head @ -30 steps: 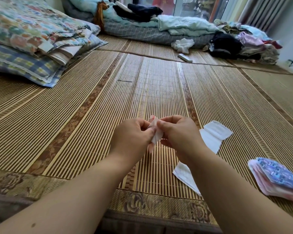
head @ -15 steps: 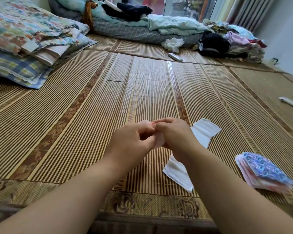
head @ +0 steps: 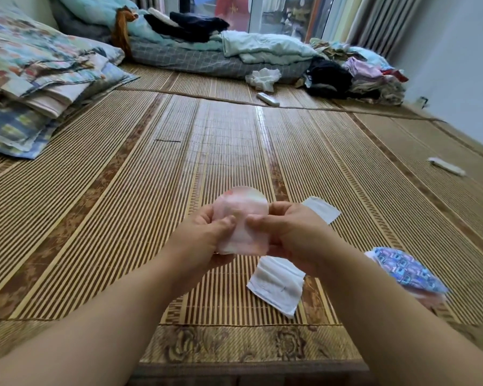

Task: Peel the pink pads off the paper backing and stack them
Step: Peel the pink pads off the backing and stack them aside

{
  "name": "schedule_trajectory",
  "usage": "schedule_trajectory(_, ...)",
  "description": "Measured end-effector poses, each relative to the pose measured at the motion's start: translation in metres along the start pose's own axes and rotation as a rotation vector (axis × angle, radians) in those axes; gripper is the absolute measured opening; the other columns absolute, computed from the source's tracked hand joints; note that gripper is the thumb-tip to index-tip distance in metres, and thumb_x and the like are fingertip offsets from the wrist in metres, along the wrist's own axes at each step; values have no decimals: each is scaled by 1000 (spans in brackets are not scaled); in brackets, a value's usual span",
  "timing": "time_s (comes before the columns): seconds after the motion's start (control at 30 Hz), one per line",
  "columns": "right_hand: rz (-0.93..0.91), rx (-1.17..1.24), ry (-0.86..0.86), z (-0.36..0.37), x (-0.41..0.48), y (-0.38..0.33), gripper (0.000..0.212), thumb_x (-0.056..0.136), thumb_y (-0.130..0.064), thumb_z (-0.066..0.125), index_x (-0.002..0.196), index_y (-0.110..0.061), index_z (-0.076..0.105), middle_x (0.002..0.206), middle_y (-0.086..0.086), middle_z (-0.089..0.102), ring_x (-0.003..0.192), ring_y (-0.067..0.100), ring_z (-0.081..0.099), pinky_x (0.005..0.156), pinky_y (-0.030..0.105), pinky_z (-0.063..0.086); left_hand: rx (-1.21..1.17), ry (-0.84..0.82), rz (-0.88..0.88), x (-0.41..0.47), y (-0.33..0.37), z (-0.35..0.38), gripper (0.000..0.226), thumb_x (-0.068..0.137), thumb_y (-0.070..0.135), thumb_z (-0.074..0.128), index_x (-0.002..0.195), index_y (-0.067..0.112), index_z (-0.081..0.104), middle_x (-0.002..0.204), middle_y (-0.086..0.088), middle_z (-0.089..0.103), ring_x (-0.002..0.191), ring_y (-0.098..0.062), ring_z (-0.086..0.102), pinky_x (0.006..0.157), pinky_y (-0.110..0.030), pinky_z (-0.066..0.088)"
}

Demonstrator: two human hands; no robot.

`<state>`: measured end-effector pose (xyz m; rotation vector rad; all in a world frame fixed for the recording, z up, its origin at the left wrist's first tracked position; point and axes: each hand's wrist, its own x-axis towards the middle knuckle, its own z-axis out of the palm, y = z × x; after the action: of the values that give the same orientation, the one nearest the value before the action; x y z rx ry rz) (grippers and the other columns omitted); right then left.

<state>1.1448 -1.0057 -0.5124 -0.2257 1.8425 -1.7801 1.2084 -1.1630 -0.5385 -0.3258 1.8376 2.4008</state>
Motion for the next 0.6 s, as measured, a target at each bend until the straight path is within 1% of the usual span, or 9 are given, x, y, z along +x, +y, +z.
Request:
schedule_trajectory(0.1,-79,-14,117,-28,-8,-6,8,84,-7,65,92,-7,66,81,8,74,75,24,72,59,34,60,156,-12,19,1,-5,10,16,92,30,53,105,23,60,92,-3,70,68,-15,65,59,-29,52)
schedule_trajectory(0.2,-152,-85,342,-83,-28,-17,8,88,-8,60,91,-14,65,77,3,72,63,13,71,46,23,53,539,-14,123,3,-14,16,21,89,37,56,109,31,55,91,5,69,67,-5,68,66,-30,56)
schedule_trajectory(0.23,-145,-130,424,-105,-36,-17,9,88,-6,60,91,-14,65,78,4,71,59,12,70,44,23,52,667,-25,160,3,-17,17,23,88,38,57,111,34,54,90,7,68,69,-3,67,68,-30,56)
schedule_trajectory(0.3,-58,-221,530,-147,-53,-10,10,88,-3,59,94,-8,65,77,9,71,55,14,69,45,27,55,835,-47,204,4,-22,20,29,86,41,59,114,40,49,87,10,66,70,-1,66,70,-29,56)
schedule_trajectory(0.37,81,-266,567,-176,-68,-1,8,87,-1,59,92,-6,65,66,8,73,52,17,68,44,28,55,892,-59,215,4,-25,21,31,85,44,60,113,45,48,86,13,65,71,1,65,70,-29,57)
schedule_trajectory(0.43,177,-252,588,-193,-79,6,9,87,0,59,86,-7,63,58,5,72,48,16,67,39,26,52,903,-65,213,5,-27,23,29,84,45,59,112,46,50,85,14,66,70,1,64,70,-30,57)
schedule_trajectory(0.47,205,-255,601,-197,-82,9,9,87,1,59,84,-7,63,59,6,72,47,16,67,37,25,51,913,-66,214,6,-28,25,29,84,45,59,111,46,50,85,14,66,71,0,64,71,-31,57)
schedule_trajectory(0.53,243,-284,631,-203,-84,12,8,87,1,60,86,-7,62,68,12,71,49,18,67,36,24,49,934,-66,222,8,-29,28,26,84,44,59,109,47,51,86,15,65,73,-1,64,72,-32,57)
schedule_trajectory(0.6,264,-299,652,-207,-85,15,6,86,1,62,87,-5,62,76,15,69,54,20,68,37,25,50,937,-66,230,9,-31,31,22,85,42,59,105,48,53,85,14,66,72,-2,64,71,-31,57)
